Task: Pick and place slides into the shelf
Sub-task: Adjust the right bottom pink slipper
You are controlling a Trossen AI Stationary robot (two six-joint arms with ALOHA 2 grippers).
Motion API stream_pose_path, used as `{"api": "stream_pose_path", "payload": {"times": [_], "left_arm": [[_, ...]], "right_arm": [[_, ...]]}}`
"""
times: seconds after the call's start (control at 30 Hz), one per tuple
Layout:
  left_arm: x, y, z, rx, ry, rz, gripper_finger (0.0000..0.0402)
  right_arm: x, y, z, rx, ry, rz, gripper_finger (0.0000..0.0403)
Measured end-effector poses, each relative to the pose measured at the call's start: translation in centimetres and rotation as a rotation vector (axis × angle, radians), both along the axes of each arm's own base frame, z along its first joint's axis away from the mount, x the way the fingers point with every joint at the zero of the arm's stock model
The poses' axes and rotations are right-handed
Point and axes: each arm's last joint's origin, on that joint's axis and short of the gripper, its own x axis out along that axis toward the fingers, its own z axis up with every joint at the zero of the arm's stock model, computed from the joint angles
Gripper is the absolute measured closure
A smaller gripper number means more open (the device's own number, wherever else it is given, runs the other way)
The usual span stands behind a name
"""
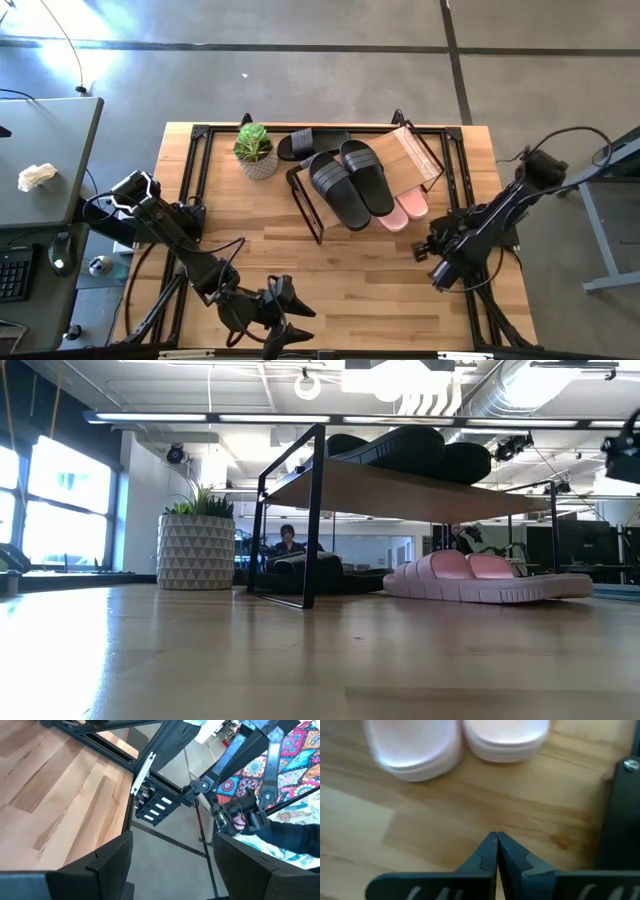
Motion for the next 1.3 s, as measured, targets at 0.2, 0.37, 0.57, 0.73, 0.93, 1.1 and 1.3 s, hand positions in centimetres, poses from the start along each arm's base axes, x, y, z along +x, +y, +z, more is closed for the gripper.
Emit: {"api": "stream_pose_path", "payload": {"times": [0.2,0.37,0.57,0.73,0.93,1.1,1.3], "left_arm": [[0.0,0.0,0.0,0.005,0.004,0.005,0.0142],[0.0,0.1,0.0,0.014,-0.001,0.03,0.0142],[0.0,0.2,-0.1,0.028,0.002,0.044,0.0142],[-0.1,0.2,-0.2,0.038,0.013,0.043,0.0142],[-0.1,0.2,-0.3,0.039,0.022,0.029,0.0142],[-0.1,0.2,-0.4,0.043,0.028,0.027,0.0142],[-0.1,0.2,-0.4,0.041,0.03,0.027,0.0142]], "right_arm": [[0.9,-1.2,-0.4,0.006,-0.002,-0.106,0.0403],[2.6,-2.2,-0.6,0.073,-0.054,-0.213,0.0403],[3.7,-3.7,-0.6,0.042,-0.113,-0.322,0.0403],[4.4,-4.8,-0.6,0.019,-0.157,-0.38,0.0403],[4.8,-5.4,-1.0,0.026,-0.13,-0.416,0.0403],[5.4,-5.4,-1.9,0.034,-0.099,-0.437,0.0403],[5.5,-5.4,-2.5,0.007,-0.077,-0.459,0.0403]]}}
